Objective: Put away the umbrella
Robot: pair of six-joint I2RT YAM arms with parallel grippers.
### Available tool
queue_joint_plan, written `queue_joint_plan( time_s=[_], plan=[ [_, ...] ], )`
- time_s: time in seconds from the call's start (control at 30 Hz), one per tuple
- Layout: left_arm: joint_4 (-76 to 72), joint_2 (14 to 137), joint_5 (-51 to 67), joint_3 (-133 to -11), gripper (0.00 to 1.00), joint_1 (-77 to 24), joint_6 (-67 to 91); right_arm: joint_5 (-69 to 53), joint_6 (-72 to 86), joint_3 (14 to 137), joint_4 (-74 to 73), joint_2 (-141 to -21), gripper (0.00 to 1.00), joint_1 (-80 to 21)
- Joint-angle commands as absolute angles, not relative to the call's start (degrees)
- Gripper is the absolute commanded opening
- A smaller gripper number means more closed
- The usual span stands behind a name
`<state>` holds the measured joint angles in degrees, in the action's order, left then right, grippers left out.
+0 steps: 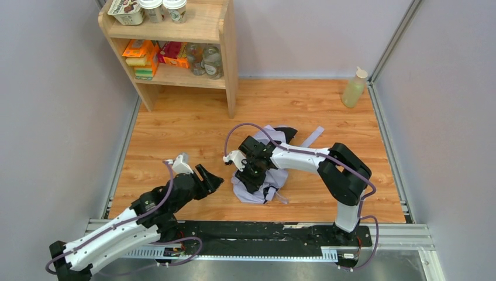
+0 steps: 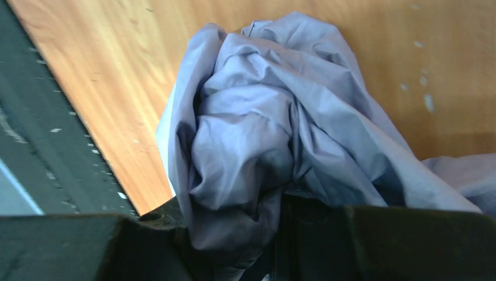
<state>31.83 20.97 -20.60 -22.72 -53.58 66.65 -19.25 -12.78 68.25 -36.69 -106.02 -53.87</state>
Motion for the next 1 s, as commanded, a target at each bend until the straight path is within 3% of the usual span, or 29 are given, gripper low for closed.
queue_joint_plan(
  time_s=[0.0, 0.17, 0.33, 0.43, 0.63, 0.8, 0.97],
  plan=[
    [22.4, 28.3, -18.2, -18.9, 0.71, -53.7, 81.9, -32.5, -10.0, 63.5, -28.9, -109.9, 0.0, -53.8],
    [18.3, 39.7, -17.1, -19.7, 0.74, -53.5, 90.3, -31.7, -10.1, 61.3, -26.1, -109.9, 0.0, -53.4],
    [6.4, 43.2, -13.9, -14.3, 0.75, -53.6, 98.9, -31.6, -10.2, 59.4, -24.5, -109.2, 0.0, -52.3],
    [6.6, 42.4, -14.1, -13.3, 0.75, -53.6, 99.8, -29.3, -9.1, 58.6, -23.6, -107.4, 0.0, -51.9],
    [3.1, 31.6, -13.2, -11.4, 0.73, -53.6, 83.4, -23.2, -3.3, 57.7, -21.4, -95.4, 0.0, -50.8],
    [-5.3, 24.0, -8.2, -9.8, 0.76, -53.5, 72.7, -26.7, 4.7, 62.7, -26.4, -84.7, 0.0, -46.1],
    [6.4, 26.2, -7.7, -22.9, 0.82, -53.3, 58.7, -33.9, 9.5, 64.2, -27.1, -78.3, 0.0, -43.1]
  ],
)
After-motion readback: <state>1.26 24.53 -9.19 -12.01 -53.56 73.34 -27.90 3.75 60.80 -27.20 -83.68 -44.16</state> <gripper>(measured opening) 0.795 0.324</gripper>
